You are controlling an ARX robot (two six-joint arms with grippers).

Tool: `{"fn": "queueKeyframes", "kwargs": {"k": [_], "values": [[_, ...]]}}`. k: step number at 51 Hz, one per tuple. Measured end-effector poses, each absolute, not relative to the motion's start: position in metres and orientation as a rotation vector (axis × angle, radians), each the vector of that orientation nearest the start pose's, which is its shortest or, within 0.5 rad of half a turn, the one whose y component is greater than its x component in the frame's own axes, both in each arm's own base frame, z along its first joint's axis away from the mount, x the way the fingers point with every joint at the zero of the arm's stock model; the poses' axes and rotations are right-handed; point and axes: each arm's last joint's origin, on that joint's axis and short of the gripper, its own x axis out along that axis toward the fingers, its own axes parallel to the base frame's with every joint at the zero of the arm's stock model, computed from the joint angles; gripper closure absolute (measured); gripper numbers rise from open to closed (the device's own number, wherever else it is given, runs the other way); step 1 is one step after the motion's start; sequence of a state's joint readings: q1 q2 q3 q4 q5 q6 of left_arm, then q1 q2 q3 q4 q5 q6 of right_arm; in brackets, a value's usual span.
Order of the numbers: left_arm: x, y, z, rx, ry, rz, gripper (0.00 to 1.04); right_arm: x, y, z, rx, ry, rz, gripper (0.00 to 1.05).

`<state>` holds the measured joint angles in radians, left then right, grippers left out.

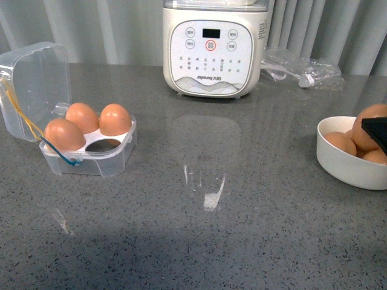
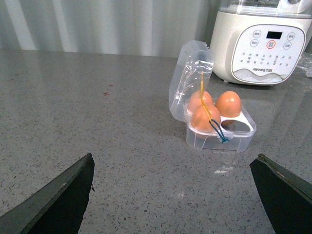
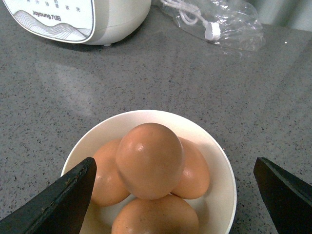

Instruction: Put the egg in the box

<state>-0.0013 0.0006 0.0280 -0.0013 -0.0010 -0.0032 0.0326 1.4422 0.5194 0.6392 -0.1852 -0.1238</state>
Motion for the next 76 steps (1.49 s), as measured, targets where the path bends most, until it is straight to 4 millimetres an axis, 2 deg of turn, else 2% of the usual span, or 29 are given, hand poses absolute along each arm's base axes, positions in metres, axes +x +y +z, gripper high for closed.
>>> {"fn": "queueKeyframes", "kwargs": {"k": [21,34,43,51,54,58,67,76], "values": [[0.096,0.0,0.173,-0.003,-0.026,0.0,0.07,0.291,0.022,0.179,-0.105,0.268,0.255,0.07],[0.096,0.0,0.173,-0.003,-0.026,0.0,0.07,0.298,0.028,0.17,-0.103,0.3,0.279,0.08],[0.096,0.0,0.173,-0.003,-0.026,0.0,0.07,0.302,0.028,0.166,-0.085,0.303,0.274,0.29],[0.096,0.0,0.173,-0.003,-0.026,0.0,0.07,0.302,0.028,0.167,-0.081,0.3,0.277,0.57],[0.096,0.0,0.173,-0.003,-0.026,0.0,0.07,0.302,0.028,0.169,-0.082,0.293,0.276,0.61],[0.096,0.0,0.173,-0.003,-0.026,0.0,0.07,0.301,0.028,0.175,-0.083,0.273,0.276,0.62],[0.096,0.0,0.173,-0.003,-0.026,0.0,0.07,0.291,0.042,0.203,-0.069,0.188,0.366,0.62],[0.096,0.0,0.173,-0.003,-0.026,0.0,0.07,0.295,0.079,0.232,0.019,0.19,0.55,0.62]]}}
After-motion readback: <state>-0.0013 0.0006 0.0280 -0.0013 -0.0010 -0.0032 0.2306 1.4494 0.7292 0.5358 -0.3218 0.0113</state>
